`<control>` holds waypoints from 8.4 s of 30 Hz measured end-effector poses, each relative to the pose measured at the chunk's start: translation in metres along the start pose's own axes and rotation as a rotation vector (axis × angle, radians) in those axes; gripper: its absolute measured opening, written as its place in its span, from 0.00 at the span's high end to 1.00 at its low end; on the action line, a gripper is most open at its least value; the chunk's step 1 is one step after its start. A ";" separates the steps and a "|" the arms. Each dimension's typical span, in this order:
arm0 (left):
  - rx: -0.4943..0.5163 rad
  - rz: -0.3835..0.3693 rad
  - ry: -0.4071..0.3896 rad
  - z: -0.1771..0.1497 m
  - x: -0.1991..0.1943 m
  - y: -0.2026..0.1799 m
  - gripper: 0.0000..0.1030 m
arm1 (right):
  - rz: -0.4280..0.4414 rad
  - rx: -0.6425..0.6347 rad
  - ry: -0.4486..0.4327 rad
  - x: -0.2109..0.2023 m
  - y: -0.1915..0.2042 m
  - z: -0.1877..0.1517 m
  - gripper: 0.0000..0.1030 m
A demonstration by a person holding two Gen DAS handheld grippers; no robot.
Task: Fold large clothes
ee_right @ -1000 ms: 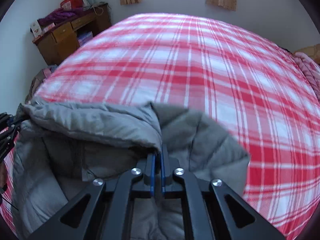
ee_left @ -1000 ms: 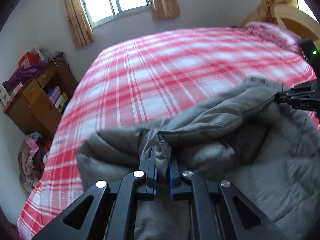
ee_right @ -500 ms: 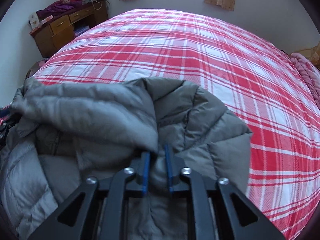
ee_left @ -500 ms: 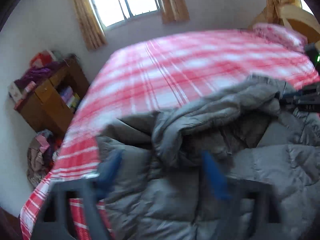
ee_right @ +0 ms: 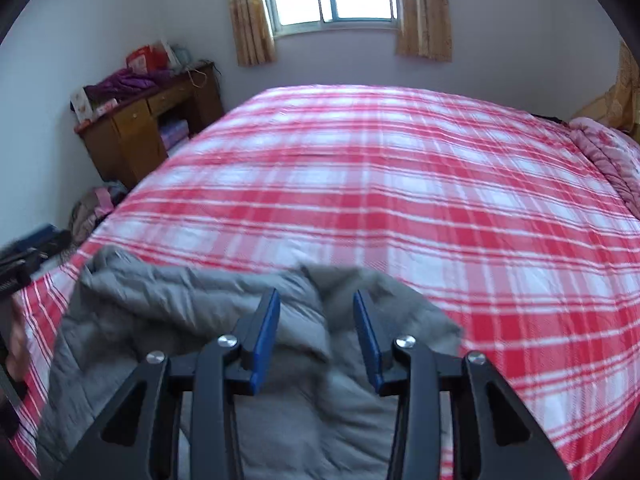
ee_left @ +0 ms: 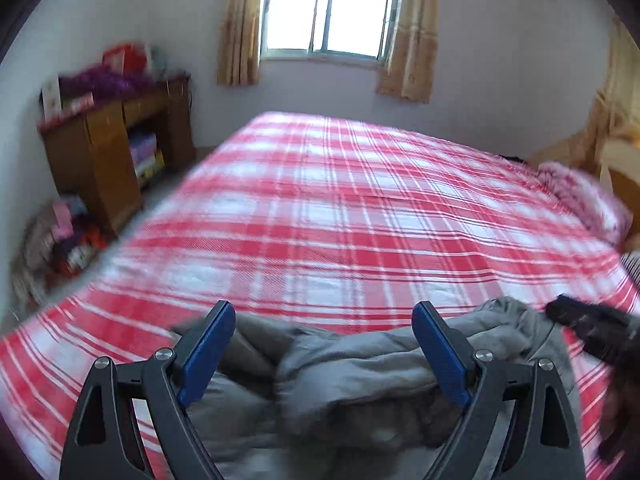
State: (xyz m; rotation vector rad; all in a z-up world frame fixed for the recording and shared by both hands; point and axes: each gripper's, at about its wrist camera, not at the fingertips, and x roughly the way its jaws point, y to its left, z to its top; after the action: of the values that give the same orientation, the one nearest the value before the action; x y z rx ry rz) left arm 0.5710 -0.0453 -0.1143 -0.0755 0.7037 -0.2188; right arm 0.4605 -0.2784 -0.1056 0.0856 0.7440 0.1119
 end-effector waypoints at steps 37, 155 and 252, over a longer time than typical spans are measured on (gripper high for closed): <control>0.055 0.172 0.201 -0.072 0.098 -0.005 0.07 | 0.031 -0.031 0.090 0.099 0.017 -0.050 0.62; 0.046 0.248 -0.275 -0.112 -0.222 0.103 0.08 | -0.090 0.219 -0.270 -0.177 -0.075 -0.165 0.88; 0.078 0.546 0.116 -0.172 -0.016 0.052 0.01 | -0.139 -0.019 0.144 0.011 0.018 -0.134 0.16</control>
State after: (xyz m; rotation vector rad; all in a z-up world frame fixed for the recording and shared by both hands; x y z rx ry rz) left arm 0.4571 0.0094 -0.2424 0.2046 0.8047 0.2750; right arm 0.3764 -0.2543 -0.2086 0.0080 0.8902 -0.0072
